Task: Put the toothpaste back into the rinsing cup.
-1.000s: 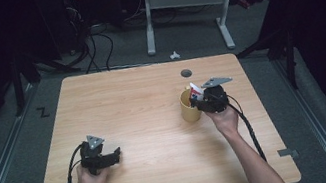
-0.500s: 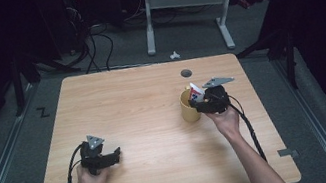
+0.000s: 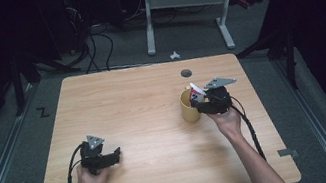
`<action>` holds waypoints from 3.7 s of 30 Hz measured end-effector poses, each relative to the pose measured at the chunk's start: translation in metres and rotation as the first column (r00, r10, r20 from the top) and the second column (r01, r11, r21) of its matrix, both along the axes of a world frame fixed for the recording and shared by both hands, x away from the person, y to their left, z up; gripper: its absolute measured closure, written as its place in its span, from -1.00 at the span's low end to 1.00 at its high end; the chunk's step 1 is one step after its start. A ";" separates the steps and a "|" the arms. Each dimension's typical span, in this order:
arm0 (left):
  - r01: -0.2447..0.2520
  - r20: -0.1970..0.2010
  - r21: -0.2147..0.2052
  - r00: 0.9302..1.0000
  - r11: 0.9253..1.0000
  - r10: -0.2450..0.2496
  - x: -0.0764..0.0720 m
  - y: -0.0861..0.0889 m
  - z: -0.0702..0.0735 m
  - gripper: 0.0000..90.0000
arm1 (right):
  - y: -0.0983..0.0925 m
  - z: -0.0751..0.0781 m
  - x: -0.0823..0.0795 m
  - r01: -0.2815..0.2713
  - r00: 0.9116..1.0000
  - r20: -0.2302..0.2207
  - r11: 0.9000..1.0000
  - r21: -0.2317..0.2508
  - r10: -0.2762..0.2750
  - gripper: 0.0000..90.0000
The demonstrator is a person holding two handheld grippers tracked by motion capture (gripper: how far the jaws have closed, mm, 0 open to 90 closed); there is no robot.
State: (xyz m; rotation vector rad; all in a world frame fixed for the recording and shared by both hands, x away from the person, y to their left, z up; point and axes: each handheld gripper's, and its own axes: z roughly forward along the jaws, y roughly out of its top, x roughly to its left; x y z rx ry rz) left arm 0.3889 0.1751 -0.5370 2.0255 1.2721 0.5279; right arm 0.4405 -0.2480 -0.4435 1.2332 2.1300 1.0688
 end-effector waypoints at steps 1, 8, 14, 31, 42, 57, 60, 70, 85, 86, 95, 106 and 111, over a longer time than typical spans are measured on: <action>0.000 0.000 0.000 1.000 1.000 0.000 0.000 0.000 0.000 -0.67 | 0.000 0.001 -0.001 0.004 1.000 -0.001 1.000 0.003 -0.004 -0.08; 0.000 0.000 0.000 1.000 1.000 0.000 0.000 0.000 0.000 -0.67 | -0.005 0.005 -0.005 0.012 1.000 0.013 1.000 0.011 -0.012 -0.08; 0.000 0.000 0.000 1.000 1.000 0.000 0.000 0.000 0.000 -0.67 | -0.007 0.005 -0.010 0.018 1.000 0.020 1.000 0.019 -0.018 -0.08; 0.000 0.000 0.000 1.000 1.000 0.000 0.000 0.000 0.000 -0.67 | -0.017 0.012 -0.023 0.025 0.999 0.041 0.999 0.044 -0.027 -0.08; 0.000 0.000 0.000 1.000 1.000 0.000 0.000 0.000 0.000 -0.67 | -0.023 0.016 -0.030 0.024 0.999 0.046 0.999 0.043 -0.026 -0.08; -0.001 0.000 0.000 1.000 1.000 0.001 0.000 0.000 0.000 -0.67 | -0.049 0.022 -0.051 0.042 0.997 0.058 0.997 0.065 -0.046 -0.08; -0.001 0.000 0.000 1.000 1.000 0.001 0.000 0.000 0.000 -0.67 | -0.053 0.023 -0.056 0.043 0.997 0.067 0.997 0.069 -0.047 -0.07; -0.001 0.000 0.000 1.000 1.000 0.001 0.000 0.000 0.000 -0.67 | -0.062 0.022 -0.064 0.050 0.995 0.078 0.995 0.090 -0.057 -0.06; -0.001 0.000 0.000 1.000 1.000 0.001 0.000 0.000 0.000 -0.67 | -0.074 0.018 -0.074 0.071 0.993 0.085 0.991 0.115 -0.081 -0.03; -0.001 0.000 0.000 1.000 1.000 0.001 0.000 0.000 0.000 -0.67 | -0.074 0.018 -0.074 0.071 0.993 0.085 0.991 0.115 -0.081 -0.03; -0.001 0.001 0.000 1.000 1.000 0.001 0.000 0.000 0.000 -0.67 | -0.081 0.014 -0.081 0.087 0.992 0.083 0.988 0.126 -0.098 -0.01; -0.001 0.001 0.000 1.000 1.000 0.001 0.000 0.000 0.000 -0.67 | -0.086 0.007 -0.087 0.097 0.992 0.070 0.987 0.131 -0.107 0.01; -0.001 0.001 0.000 1.000 1.000 0.001 0.000 0.000 0.000 -0.67 | -0.087 0.003 -0.090 0.099 0.992 0.069 0.986 0.135 -0.109 0.01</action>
